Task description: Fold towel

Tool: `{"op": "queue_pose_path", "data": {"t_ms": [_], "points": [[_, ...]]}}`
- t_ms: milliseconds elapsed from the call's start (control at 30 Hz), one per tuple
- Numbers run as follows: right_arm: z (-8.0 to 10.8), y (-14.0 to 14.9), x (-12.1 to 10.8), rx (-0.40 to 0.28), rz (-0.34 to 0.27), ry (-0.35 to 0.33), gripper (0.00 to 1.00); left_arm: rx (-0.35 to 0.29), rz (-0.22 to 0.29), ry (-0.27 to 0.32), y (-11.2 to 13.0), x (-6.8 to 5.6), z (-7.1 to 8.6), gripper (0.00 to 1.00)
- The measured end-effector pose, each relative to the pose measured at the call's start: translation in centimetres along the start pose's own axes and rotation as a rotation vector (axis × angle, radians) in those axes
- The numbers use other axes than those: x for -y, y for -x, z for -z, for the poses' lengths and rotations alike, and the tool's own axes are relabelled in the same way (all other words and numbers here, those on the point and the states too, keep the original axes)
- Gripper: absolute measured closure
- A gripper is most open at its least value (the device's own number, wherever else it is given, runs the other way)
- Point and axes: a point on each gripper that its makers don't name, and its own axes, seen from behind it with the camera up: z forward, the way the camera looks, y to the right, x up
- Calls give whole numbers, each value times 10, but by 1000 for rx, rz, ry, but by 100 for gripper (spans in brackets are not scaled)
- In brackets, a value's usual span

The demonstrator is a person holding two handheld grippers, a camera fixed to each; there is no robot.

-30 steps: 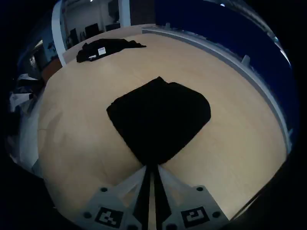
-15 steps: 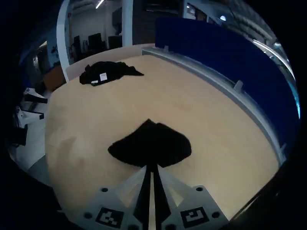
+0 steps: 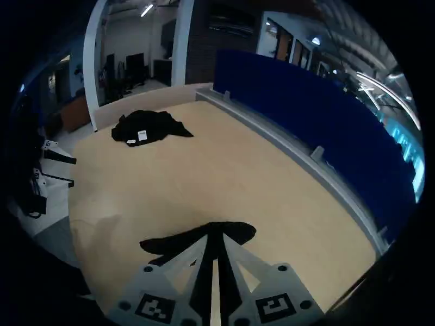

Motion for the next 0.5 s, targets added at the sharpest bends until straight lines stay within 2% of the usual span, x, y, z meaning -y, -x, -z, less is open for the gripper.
{"op": "queue_pose_path", "data": {"t_ms": [267,500], "points": [[20,4,-25,-9,-28,47,96,-9,-6,16,-7,-7,1,7],[47,18,-60,-8,-57,93,96,-9,-16,30,-12,-14,-3,7]]}}
